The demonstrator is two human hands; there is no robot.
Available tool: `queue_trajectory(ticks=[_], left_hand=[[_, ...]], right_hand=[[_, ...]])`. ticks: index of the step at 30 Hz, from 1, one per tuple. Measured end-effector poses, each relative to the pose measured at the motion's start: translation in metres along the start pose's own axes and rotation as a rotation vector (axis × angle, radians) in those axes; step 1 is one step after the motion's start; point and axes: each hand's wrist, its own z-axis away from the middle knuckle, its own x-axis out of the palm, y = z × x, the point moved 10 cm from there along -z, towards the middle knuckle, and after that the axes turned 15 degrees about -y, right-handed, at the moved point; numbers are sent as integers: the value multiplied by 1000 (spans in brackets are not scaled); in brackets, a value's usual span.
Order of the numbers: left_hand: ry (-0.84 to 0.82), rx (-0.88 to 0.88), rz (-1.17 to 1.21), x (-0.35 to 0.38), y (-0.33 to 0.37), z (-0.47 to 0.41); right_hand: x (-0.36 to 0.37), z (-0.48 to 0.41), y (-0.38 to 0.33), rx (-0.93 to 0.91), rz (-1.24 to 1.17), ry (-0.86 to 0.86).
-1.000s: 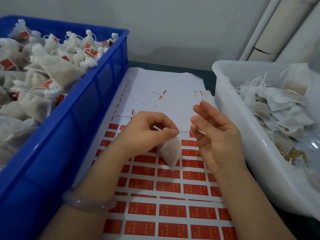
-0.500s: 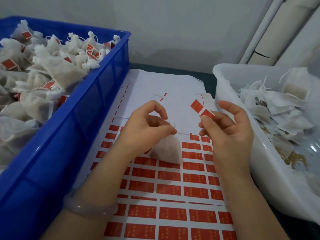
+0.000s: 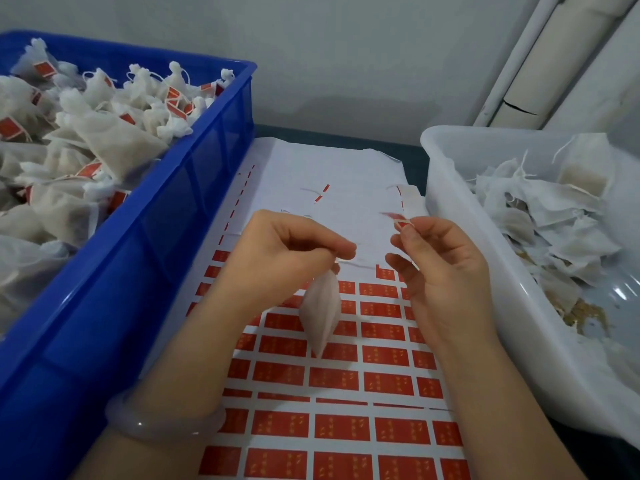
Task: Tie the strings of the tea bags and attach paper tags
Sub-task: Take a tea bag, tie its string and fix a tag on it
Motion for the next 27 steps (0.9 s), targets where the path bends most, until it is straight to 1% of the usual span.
queue_trajectory(ticks=[3,8,13,16,18,27], left_hand=[[0,-13,16,0,-1,0],[-13,-24,56,3,-2,-1],[-3,27,134,4,1,-1],[-31,51,165,9,2,-1],[-64,64,156,15,4,-2],[-122,109,132,24,7,-3]], right_hand=[[0,1,-2,-9,30,15],[2,1,-7,-38,9,4],[13,2,-13,-68,-98,-130],[25,4,-12,-48,-3,-218],[27,4,-11,-35,58,-214],[23,2,-4,20,129,-197]])
